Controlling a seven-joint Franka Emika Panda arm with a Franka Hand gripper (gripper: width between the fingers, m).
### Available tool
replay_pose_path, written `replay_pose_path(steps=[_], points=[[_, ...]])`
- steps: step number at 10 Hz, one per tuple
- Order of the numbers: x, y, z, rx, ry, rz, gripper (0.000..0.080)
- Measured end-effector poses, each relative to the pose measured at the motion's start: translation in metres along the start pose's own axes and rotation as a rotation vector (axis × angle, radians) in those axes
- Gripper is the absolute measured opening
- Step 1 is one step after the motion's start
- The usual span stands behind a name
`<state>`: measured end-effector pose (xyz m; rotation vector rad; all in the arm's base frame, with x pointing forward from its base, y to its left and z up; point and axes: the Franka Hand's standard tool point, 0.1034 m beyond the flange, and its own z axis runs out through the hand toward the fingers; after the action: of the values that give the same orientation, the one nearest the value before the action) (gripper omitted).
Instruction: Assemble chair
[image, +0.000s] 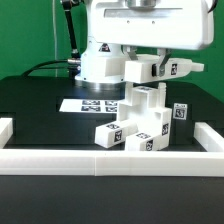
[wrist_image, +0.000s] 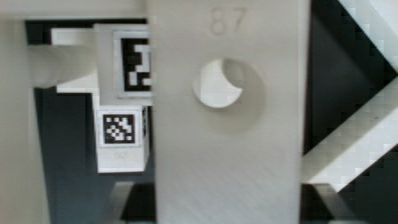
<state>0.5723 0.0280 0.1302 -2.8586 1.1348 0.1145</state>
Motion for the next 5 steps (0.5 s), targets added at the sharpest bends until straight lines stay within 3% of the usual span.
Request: replay_pose_path(steps=[5], points=[[-0.0035,-0.0059,0.0061,-0.005,-0.003,-0.010,0.0290]])
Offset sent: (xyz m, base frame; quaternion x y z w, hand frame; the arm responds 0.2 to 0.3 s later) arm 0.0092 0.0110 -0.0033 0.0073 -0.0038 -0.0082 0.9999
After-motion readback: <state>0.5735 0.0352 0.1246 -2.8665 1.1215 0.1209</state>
